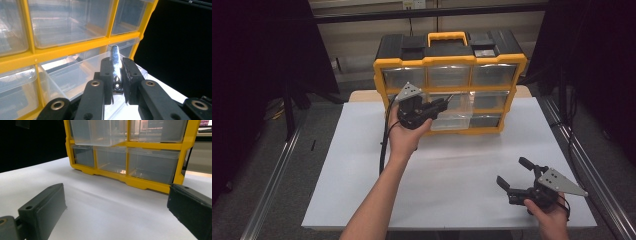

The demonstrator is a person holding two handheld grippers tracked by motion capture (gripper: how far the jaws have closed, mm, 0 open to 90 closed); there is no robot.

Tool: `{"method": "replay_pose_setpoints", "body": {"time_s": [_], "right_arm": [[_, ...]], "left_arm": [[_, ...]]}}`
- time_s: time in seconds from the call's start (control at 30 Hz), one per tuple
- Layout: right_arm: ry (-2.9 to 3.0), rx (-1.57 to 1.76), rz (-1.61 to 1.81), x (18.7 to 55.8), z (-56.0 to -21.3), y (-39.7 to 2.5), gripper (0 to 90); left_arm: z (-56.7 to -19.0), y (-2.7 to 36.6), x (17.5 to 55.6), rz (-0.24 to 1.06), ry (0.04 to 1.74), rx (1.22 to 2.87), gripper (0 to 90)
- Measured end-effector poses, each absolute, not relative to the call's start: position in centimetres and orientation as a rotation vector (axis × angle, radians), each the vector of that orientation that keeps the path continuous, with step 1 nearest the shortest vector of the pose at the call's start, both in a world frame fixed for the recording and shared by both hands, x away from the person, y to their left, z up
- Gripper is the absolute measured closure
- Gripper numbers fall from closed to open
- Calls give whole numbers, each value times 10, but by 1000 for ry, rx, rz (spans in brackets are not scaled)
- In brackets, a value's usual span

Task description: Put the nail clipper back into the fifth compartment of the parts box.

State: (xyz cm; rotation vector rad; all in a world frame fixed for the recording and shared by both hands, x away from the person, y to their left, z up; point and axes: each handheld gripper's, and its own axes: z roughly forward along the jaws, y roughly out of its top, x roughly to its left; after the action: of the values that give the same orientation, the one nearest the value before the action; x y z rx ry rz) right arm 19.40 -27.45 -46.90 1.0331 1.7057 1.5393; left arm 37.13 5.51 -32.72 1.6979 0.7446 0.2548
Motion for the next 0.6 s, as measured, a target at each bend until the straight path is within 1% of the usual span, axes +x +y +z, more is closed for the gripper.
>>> {"method": "replay_pose_setpoints", "body": {"time_s": [0.23, 0.6], "right_arm": [[1701, 1035, 1541, 194, -469, -274, 17], [1705, 1031, 1542, 194, -469, -274, 17]], "left_arm": [[-329, 54, 373, 255, 715, 1705, 799], [-330, 54, 378, 286, 743, 1722, 799]]}}
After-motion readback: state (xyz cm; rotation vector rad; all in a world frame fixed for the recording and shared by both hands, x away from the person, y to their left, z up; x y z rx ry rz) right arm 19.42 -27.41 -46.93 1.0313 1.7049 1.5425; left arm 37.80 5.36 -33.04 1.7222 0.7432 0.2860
